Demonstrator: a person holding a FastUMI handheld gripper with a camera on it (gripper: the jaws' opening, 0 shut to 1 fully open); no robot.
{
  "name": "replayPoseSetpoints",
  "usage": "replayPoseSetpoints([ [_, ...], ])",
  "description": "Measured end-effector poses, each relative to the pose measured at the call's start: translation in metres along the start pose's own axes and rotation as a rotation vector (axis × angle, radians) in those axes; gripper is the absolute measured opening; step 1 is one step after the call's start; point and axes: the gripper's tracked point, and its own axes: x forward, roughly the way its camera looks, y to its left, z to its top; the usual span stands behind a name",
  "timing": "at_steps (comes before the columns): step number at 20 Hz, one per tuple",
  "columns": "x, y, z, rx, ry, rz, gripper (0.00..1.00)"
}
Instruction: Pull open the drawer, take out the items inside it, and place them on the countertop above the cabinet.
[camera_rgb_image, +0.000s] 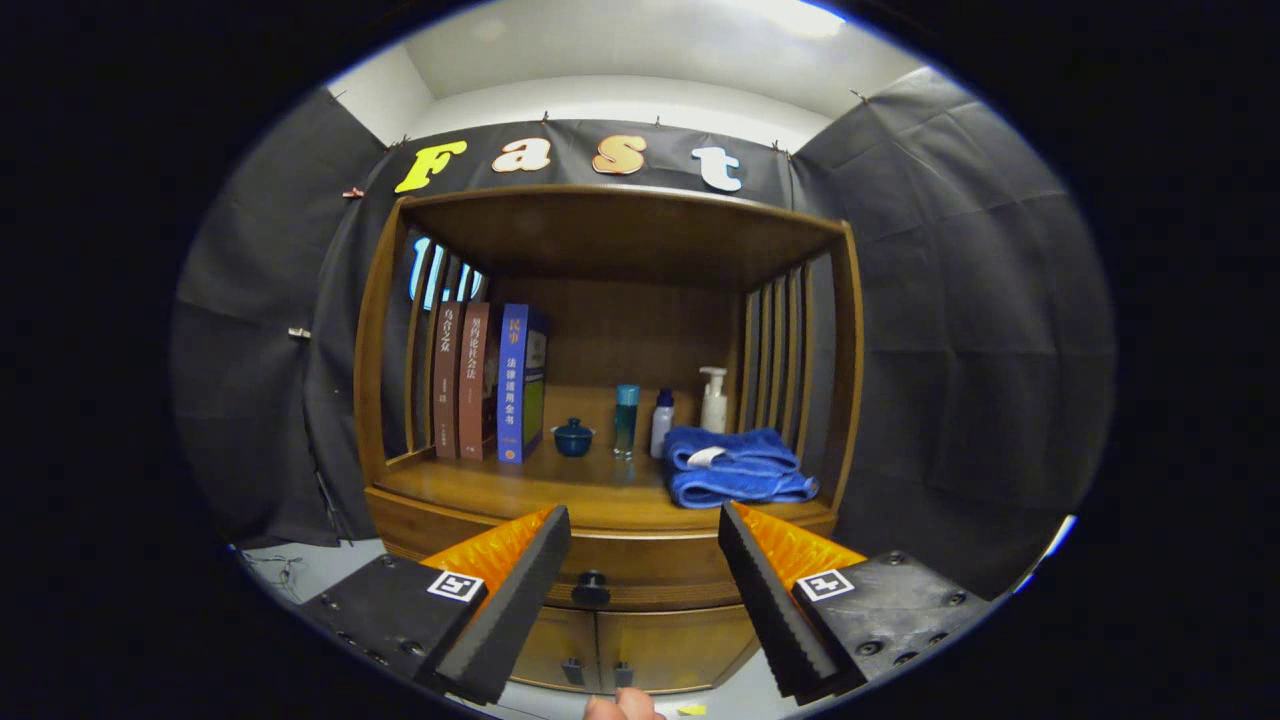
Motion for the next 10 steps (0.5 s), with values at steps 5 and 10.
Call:
replayPoseSetpoints([
  [5, 0.019, 0.01, -0.076, 0.015, 0.104, 0.021, 0.98],
  [10, 0.051, 0.026, -0.128, 0.048, 0.173, 0.053, 0.98],
])
